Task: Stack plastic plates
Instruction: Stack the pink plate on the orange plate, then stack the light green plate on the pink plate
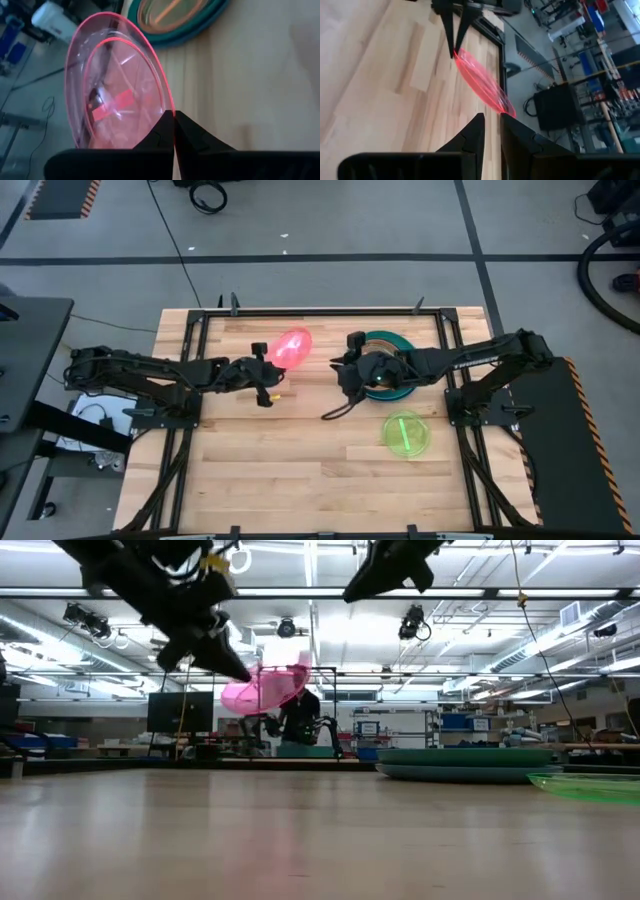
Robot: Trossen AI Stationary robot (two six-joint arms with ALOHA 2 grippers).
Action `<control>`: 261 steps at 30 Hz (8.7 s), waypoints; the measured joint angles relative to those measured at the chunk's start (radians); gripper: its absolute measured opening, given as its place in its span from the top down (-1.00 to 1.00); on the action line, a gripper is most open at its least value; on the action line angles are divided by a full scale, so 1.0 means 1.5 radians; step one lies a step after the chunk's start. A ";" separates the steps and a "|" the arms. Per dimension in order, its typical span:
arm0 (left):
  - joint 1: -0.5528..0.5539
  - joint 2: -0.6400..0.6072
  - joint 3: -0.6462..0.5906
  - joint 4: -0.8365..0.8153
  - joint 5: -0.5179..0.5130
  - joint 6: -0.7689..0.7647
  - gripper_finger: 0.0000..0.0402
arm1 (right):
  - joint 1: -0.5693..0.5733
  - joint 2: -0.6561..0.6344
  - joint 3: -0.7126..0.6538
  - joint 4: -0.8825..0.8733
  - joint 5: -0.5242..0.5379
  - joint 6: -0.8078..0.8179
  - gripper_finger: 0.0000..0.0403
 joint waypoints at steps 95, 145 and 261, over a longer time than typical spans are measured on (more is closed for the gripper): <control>0.052 0.576 0.523 -0.041 0.270 0.482 0.95 | 0.149 -0.011 0.038 -0.352 0.182 0.647 0.20; 0.045 0.593 0.604 -0.205 0.079 0.325 0.21 | 0.174 -0.013 0.019 -0.383 0.107 0.666 0.20; -0.058 0.123 0.119 0.012 0.073 -0.139 0.44 | 0.542 0.152 -0.111 -0.508 -0.248 0.929 0.44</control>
